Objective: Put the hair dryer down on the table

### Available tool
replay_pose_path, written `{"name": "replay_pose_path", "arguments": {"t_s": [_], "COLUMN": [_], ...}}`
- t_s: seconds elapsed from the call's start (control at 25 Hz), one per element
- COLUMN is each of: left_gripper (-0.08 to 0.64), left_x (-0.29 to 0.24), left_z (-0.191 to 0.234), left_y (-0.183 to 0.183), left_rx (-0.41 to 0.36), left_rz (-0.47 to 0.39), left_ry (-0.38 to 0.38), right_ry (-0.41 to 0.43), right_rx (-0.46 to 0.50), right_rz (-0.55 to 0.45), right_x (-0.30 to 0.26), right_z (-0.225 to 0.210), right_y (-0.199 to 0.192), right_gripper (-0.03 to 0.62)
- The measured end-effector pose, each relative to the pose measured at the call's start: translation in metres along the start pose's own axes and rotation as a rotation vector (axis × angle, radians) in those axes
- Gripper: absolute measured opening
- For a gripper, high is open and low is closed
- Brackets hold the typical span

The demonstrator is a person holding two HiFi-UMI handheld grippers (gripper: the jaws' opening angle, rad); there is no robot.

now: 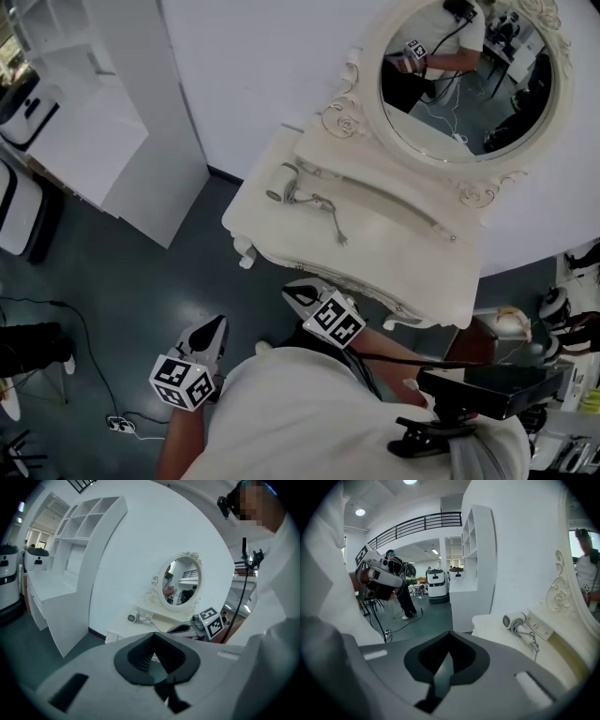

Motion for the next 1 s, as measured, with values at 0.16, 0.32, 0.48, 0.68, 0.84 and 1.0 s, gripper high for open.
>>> {"name": "replay_pose_path", "arguments": {"t_s": [0.16,0.32,0.48,0.68,0.84,1.0], "left_gripper": [-0.003,-0.003,-0.003,-0.003,-0.003,-0.002], "left_x": [0.015,0.026,0.032,0.035,0.041,0.045], "left_z": [0.0,-0.001,-0.002,-0.002,0.0,0.004], "left_y": [-0.014,-0.023,-0.03,-0.036,-0.04,-0.042], "left_rx": [-0.017,-0.063,-0.076,-0.078,-0.072,-0.064], "left_rz": [0.015,0.032,0.044,0.051,0.042,0.036], "left_ry": [-0.024,-0.037,-0.058,-0.08,-0.077,-0.068], "right_ry": [-0.019,-0.021,-0.023,-0.028,-0.024,-0.014], "right_rx": [-0.008,0.01,0.032,0.032,0.043,0.064], "right_rz": [-0.008,-0.002,-0.012,-0.013,-0.005,0.003], "right_x": [0.007,0.008,0.006,0.008,0.007,0.004], "right_z": [0.027,0.049,0.063,0.074,0.082,0.085], "right_y": [-0.003,-0.002,0.004,0.004,0.005,0.01], "right_gripper": [0.0,0.0,0.0,0.0,0.0,0.0]}}
Point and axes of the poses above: the fingertips, and each gripper's own axes: x backward along the fingers, z to its left, y out of its top, the point moved 9 cm from there along x, backward along the fingers, and after that the axes turned 3 degrees about y, right-handed, at the moved point
